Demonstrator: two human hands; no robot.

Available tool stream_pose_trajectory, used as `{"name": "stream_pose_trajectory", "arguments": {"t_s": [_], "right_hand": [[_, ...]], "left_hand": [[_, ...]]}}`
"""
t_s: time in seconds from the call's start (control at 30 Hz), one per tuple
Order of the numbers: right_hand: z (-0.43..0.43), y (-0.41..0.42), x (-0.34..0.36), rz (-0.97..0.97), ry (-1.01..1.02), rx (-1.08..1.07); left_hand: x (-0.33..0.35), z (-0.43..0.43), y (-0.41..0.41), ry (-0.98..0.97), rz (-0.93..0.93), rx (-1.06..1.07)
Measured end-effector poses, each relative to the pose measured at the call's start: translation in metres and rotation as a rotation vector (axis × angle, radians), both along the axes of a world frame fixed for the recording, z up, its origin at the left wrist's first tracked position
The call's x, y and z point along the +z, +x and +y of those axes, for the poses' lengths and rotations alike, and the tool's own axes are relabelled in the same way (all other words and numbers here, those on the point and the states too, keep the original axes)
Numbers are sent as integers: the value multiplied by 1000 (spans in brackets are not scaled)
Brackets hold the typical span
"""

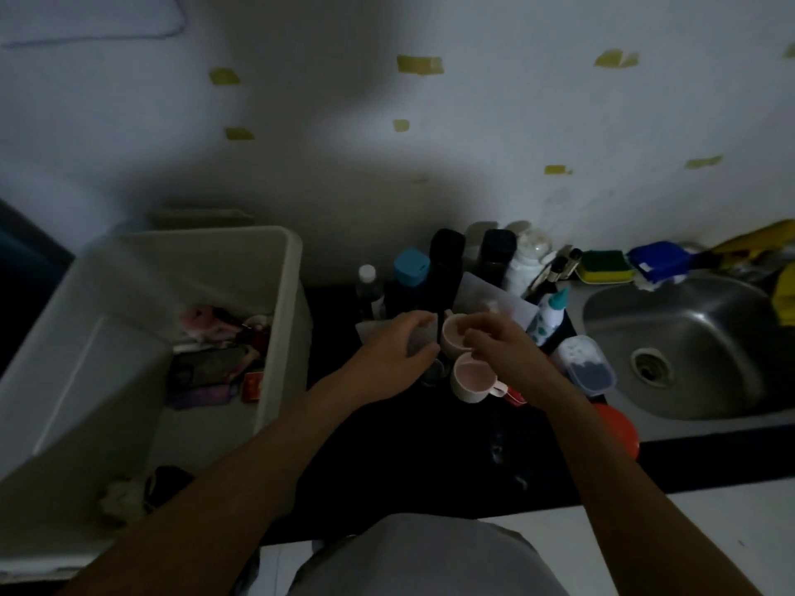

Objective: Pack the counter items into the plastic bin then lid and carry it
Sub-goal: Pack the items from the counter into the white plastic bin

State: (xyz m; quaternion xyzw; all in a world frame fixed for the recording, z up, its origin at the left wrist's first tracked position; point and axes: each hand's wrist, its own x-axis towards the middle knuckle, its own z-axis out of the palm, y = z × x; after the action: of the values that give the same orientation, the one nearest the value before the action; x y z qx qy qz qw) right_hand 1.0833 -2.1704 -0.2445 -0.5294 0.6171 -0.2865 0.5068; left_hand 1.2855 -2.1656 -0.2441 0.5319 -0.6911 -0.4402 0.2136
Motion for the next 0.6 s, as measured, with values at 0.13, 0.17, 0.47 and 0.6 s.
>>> {"name": "stream_pose_trajectory", "arguments": {"t_s": [0.13, 0.17, 0.47, 0.6], "right_hand": [[-8, -20, -19, 51, -3, 27], [-10, -23, -24, 108, -12, 48], [-13, -38, -71, 479, 6, 332], [-8, -40, -101, 639, -48, 415]], "left_hand": [[-15, -3, -21, 119, -15, 6], [-22, -3, -24, 146, -33, 15], [-66, -6, -53, 44, -262, -8], [-71, -18, -67, -6, -297, -49]]}}
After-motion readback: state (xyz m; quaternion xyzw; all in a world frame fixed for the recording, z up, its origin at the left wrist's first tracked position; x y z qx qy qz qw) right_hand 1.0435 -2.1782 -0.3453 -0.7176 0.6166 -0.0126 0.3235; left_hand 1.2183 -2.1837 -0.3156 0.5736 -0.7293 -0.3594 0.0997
